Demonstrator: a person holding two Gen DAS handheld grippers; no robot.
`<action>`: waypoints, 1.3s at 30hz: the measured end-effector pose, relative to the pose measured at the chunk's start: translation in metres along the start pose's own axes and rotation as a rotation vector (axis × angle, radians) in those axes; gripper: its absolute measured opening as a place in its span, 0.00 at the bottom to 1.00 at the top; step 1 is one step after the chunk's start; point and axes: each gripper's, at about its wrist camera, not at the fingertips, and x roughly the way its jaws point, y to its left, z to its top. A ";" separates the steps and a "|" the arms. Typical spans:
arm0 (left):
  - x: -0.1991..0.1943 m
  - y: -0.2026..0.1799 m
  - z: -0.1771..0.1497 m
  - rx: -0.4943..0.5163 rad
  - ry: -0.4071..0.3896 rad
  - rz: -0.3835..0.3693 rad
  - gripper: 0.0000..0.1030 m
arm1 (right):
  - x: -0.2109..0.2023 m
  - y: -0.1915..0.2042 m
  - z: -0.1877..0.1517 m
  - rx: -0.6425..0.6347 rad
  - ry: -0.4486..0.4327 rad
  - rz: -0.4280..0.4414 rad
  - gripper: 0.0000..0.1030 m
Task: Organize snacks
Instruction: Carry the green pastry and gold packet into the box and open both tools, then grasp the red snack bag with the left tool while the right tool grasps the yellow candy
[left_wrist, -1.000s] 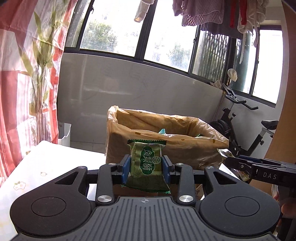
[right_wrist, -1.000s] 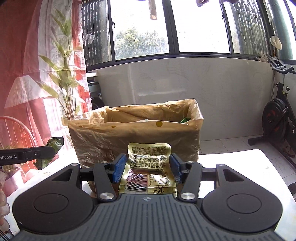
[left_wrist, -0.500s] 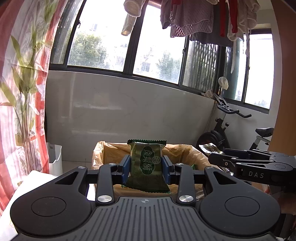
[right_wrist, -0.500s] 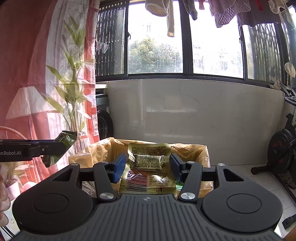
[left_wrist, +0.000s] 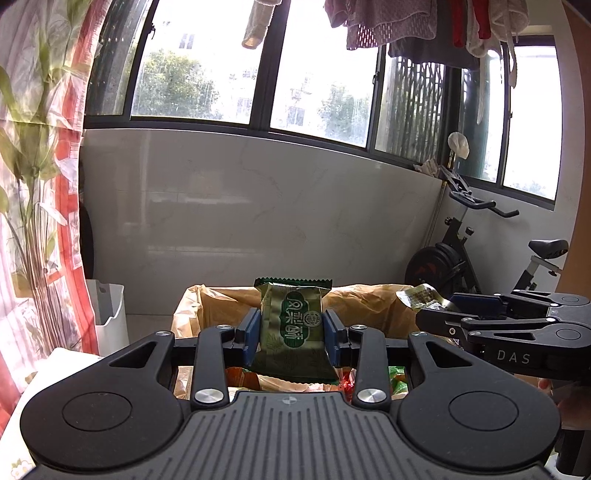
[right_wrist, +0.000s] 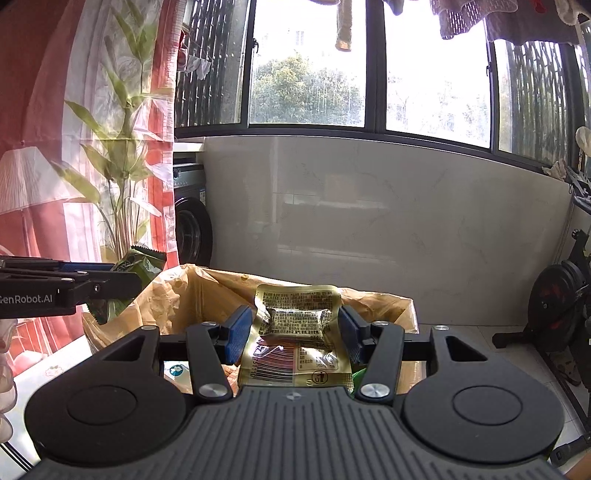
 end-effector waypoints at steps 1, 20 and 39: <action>0.005 0.000 0.000 0.007 0.005 0.005 0.37 | 0.003 0.000 0.000 0.003 0.006 0.001 0.53; 0.027 0.010 -0.008 0.030 0.044 0.027 0.52 | 0.021 -0.007 -0.011 0.021 0.062 -0.016 0.58; -0.068 0.039 -0.047 -0.030 0.048 0.024 0.52 | -0.074 -0.006 -0.065 0.105 0.037 0.072 0.58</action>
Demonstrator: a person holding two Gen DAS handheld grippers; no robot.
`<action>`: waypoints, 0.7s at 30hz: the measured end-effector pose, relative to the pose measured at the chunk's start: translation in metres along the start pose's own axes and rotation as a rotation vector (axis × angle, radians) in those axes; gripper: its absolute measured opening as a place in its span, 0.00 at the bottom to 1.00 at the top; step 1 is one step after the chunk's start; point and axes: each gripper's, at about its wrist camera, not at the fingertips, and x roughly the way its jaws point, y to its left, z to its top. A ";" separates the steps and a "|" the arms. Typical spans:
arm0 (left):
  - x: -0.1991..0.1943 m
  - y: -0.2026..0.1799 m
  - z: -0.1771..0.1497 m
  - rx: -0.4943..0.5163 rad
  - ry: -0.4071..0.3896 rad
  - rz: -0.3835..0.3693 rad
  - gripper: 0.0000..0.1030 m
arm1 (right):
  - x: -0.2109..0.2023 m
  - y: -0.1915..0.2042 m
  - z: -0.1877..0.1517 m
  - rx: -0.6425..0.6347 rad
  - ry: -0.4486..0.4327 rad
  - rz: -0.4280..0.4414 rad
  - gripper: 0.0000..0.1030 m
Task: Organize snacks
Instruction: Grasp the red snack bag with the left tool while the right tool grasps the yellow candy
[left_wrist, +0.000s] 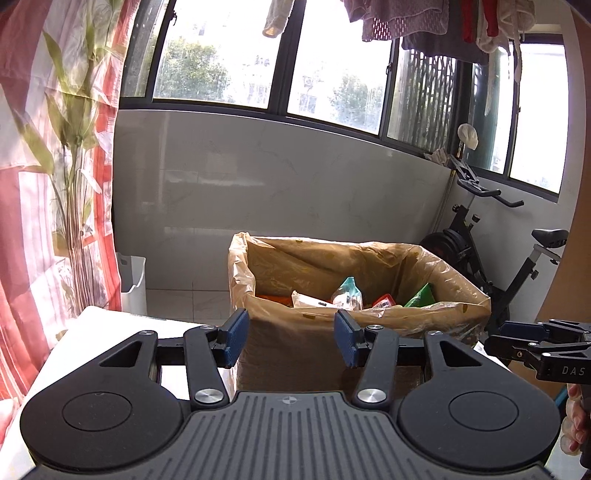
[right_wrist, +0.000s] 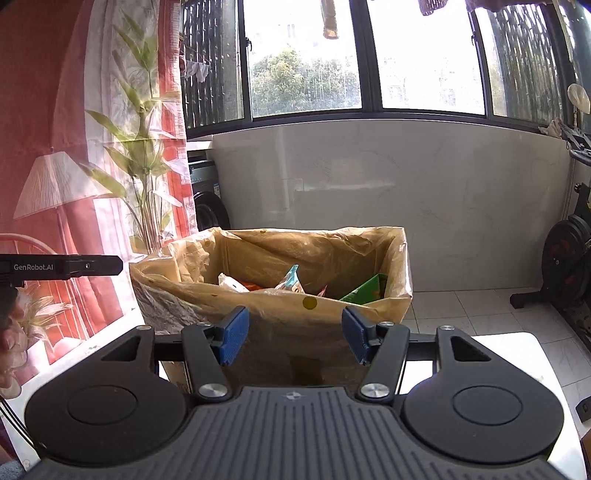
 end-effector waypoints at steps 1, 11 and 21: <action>0.000 0.001 -0.007 -0.003 0.011 0.000 0.52 | -0.002 0.000 -0.009 0.001 0.017 -0.002 0.58; 0.008 0.014 -0.062 -0.043 0.118 0.013 0.52 | 0.007 -0.003 -0.111 0.005 0.289 -0.021 0.58; 0.023 0.021 -0.093 -0.054 0.192 0.013 0.52 | 0.026 0.006 -0.159 -0.190 0.454 0.006 0.66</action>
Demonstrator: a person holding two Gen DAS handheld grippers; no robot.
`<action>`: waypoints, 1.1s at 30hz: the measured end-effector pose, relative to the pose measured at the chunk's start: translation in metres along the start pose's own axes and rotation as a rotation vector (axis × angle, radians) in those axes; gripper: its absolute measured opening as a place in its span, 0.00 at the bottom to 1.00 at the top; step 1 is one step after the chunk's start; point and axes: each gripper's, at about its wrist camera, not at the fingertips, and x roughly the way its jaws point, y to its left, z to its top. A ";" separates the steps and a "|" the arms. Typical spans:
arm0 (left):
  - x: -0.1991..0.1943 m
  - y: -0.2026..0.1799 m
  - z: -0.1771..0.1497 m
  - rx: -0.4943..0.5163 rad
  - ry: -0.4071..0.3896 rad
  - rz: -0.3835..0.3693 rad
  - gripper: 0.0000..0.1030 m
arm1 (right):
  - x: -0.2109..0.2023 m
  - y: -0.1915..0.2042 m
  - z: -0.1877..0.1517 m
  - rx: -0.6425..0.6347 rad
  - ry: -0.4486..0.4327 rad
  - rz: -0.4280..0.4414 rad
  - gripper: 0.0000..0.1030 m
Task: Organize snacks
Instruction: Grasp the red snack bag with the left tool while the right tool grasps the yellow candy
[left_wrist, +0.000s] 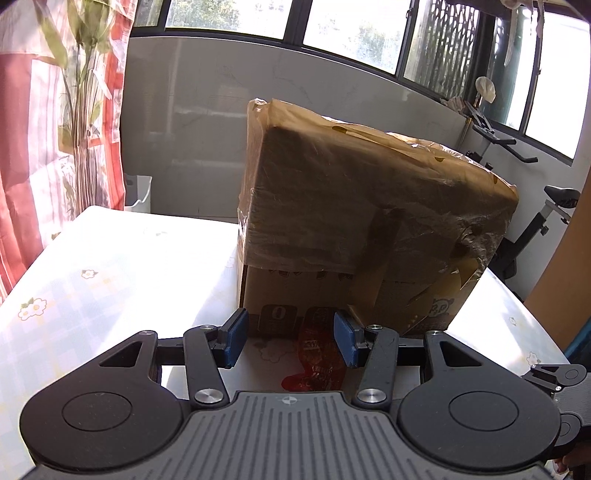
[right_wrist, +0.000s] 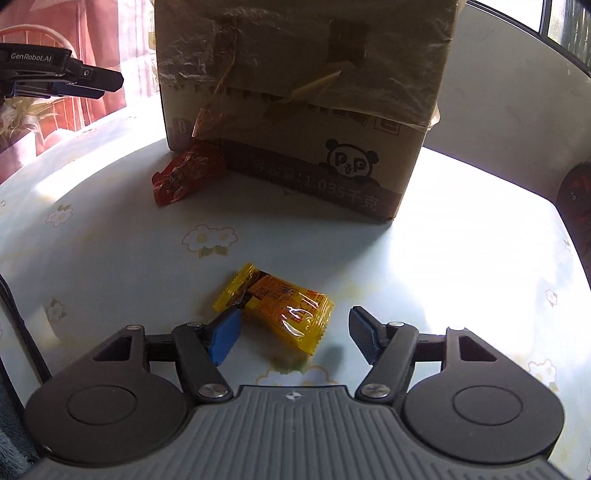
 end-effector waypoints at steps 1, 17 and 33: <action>0.002 0.000 -0.003 -0.001 0.007 -0.001 0.52 | 0.003 0.001 0.001 -0.004 -0.001 0.008 0.66; 0.032 -0.017 -0.031 0.054 0.100 -0.050 0.52 | 0.007 -0.002 -0.006 0.052 -0.058 0.072 0.38; 0.095 -0.041 -0.047 0.128 0.162 0.007 0.58 | 0.034 -0.010 0.009 0.150 -0.157 -0.020 0.36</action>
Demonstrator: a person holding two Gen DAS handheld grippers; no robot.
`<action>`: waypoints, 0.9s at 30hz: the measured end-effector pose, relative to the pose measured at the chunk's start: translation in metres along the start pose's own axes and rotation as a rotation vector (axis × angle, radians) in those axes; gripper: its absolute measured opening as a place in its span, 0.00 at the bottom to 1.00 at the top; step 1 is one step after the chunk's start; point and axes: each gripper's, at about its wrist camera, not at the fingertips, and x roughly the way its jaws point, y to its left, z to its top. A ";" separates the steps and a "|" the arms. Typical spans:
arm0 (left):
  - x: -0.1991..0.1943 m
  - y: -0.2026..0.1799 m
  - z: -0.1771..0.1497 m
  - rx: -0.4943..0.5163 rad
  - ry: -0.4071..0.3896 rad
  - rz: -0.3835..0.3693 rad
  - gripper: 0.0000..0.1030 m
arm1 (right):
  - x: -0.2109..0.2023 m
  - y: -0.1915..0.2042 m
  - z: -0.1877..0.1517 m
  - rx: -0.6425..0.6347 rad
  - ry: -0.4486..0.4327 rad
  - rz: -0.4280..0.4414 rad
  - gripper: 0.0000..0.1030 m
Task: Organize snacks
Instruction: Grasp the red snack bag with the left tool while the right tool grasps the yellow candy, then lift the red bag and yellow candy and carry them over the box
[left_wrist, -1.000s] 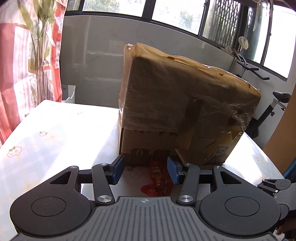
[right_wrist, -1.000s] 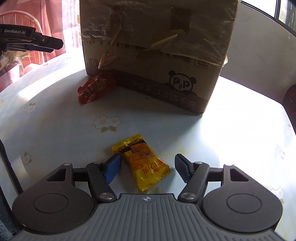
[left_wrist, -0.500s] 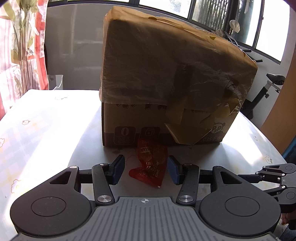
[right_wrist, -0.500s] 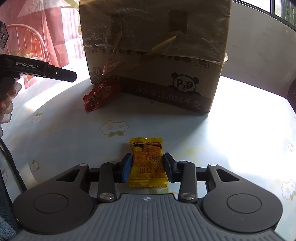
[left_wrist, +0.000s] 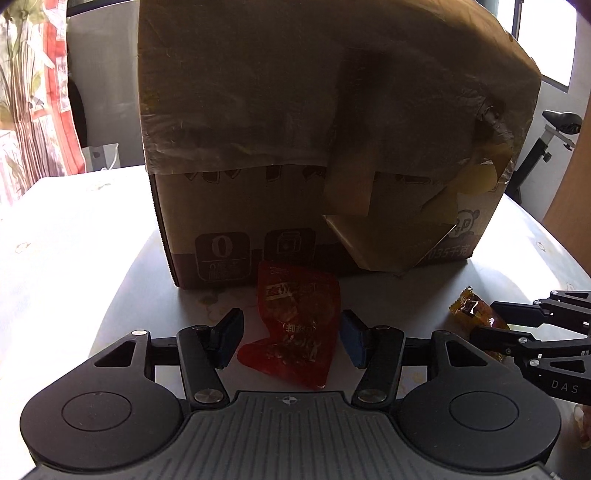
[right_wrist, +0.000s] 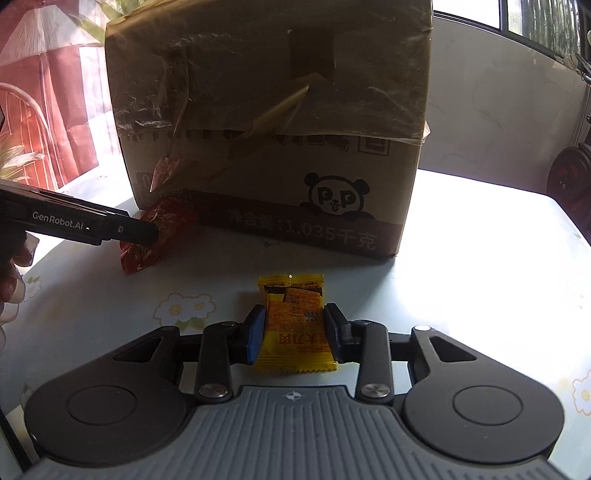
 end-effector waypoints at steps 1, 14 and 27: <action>0.003 -0.001 0.000 -0.001 0.005 0.003 0.58 | 0.000 -0.001 0.000 0.003 -0.002 0.002 0.36; 0.013 -0.025 -0.004 0.029 0.016 0.077 0.47 | 0.000 -0.002 -0.002 0.003 -0.011 0.003 0.36; -0.012 -0.035 -0.019 -0.023 0.059 0.069 0.47 | -0.001 0.000 -0.002 0.002 -0.013 0.002 0.36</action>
